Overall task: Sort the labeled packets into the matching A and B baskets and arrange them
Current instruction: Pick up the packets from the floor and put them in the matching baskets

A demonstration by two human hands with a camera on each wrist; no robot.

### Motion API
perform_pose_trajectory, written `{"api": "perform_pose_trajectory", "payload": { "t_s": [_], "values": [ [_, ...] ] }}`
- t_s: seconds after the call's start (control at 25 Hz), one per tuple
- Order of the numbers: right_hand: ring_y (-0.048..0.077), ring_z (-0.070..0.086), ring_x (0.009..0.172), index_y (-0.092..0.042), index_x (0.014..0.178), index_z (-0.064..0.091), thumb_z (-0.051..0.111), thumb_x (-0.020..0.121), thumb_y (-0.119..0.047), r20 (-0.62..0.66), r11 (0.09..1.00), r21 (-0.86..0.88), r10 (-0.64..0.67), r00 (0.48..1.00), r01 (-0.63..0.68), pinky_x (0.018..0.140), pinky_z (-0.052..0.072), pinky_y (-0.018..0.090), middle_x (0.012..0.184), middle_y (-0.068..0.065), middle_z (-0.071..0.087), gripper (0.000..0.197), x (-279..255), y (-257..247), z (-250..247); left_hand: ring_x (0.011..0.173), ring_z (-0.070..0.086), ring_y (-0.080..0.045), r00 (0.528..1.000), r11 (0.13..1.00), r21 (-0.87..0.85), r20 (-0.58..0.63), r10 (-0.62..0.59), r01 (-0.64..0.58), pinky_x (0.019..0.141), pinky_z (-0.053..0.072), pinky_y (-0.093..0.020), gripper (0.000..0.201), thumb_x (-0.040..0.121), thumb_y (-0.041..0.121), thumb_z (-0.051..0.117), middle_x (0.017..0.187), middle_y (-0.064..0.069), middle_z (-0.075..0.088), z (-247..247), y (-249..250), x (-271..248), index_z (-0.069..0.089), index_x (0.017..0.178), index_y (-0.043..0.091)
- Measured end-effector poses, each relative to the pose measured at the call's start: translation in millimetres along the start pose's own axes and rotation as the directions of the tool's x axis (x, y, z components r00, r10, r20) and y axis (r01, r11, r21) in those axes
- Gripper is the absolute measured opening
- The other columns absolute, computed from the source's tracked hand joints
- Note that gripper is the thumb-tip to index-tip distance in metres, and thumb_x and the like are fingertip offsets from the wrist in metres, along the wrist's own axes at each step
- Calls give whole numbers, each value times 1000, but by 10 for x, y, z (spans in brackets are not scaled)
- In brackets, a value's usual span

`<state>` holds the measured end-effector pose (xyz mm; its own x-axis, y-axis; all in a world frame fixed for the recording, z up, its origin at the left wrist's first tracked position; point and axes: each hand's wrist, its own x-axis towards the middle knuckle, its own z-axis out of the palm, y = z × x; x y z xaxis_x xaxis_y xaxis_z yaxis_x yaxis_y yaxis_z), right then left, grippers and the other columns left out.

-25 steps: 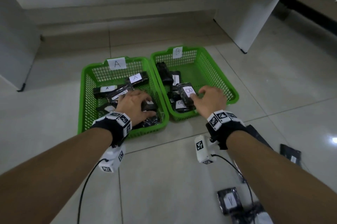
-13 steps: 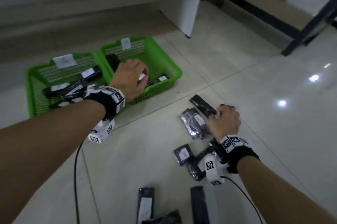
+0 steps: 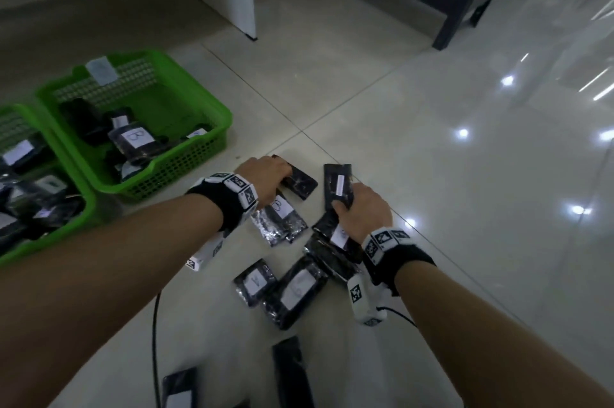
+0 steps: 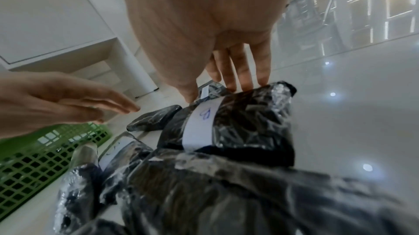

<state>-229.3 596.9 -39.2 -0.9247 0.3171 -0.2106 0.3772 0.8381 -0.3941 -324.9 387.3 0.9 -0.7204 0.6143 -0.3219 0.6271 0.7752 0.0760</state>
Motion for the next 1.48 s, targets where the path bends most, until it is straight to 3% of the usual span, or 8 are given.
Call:
{"api": "perform_pose_trajectory", "payload": {
  "t_s": [0.2, 0.44, 0.6, 0.72, 0.92, 1.04, 1.32, 1.48],
  "values": [
    [27, 63, 98, -18, 110, 66, 65, 79, -69, 29, 989, -142, 48, 998, -44, 85, 54, 37, 105, 3, 58, 60, 155, -160, 30, 136, 37, -25, 998, 995, 97, 39, -42, 39, 100, 36, -43, 67, 87, 8, 55, 150, 1, 37, 173, 4, 276, 37, 148, 30],
    [31, 65, 89, -10, 95, 67, 61, 85, -41, 49, 978, 114, 173, 984, -177, 72, 48, 32, 91, 5, 63, 34, 222, -205, -80, 118, 48, -28, 994, 994, 19, -26, -108, 108, 92, 46, -47, 42, 91, 19, 61, 131, -4, 49, 261, -84, 358, 46, 130, 22],
    [36, 74, 82, -14, 82, 72, 66, 80, -12, 131, 686, 680, 237, 963, -261, 77, 62, 49, 88, 14, 76, 6, 272, -27, -205, 113, 52, -28, 993, 986, 123, -58, -103, 109, 86, 43, -42, 42, 93, 16, 53, 129, -6, 52, 281, -185, 282, 42, 133, 19],
    [42, 73, 90, -2, 97, 67, 57, 91, 9, 234, 438, 851, 179, 956, -290, 69, 64, 38, 104, 24, 73, 16, 174, 32, -344, 113, 52, -30, 980, 978, -61, -1, -198, 197, 91, 47, -44, 41, 96, 29, 56, 130, -8, 50, 285, -335, 226, 43, 133, 18],
    [37, 75, 91, -2, 118, 61, 51, 97, 6, 297, 307, 902, 71, 952, -304, 65, 61, 29, 108, 24, 73, 24, 43, -23, -414, 115, 54, -37, 920, 906, -159, 43, -390, 392, 92, 48, -44, 55, 89, 28, 71, 126, -18, 50, 231, -280, 205, 40, 130, 6],
    [37, 75, 92, -2, 119, 60, 52, 99, 2, 322, 265, 910, 31, 946, -318, 68, 63, 34, 106, 23, 74, 22, 9, -68, -419, 98, 63, -33, 869, 811, -335, 58, -491, 480, 75, 49, -35, 45, 77, 23, 80, 109, -15, 64, 134, -366, 162, 58, 111, 4],
    [41, 73, 100, -5, 125, 59, 55, 97, 0, 308, 208, 929, 32, 951, -308, 83, 60, 46, 110, 20, 75, 29, 1, -204, -401, 77, 57, -28, 944, 949, -298, -273, -185, 100, 60, 44, -35, 25, 82, 3, 57, 86, -8, 54, -98, -425, -221, 37, 93, 13],
    [39, 72, 104, -10, 125, 62, 55, 97, -1, 301, 205, 935, -19, 954, -291, 87, 60, 46, 111, 19, 75, 30, -85, -461, -406, 88, 41, -23, 861, 990, -141, -502, -85, 16, 74, 42, -36, 33, 71, 10, 64, 94, -7, 43, -336, -686, -616, 35, 85, 17]
  ]
}}
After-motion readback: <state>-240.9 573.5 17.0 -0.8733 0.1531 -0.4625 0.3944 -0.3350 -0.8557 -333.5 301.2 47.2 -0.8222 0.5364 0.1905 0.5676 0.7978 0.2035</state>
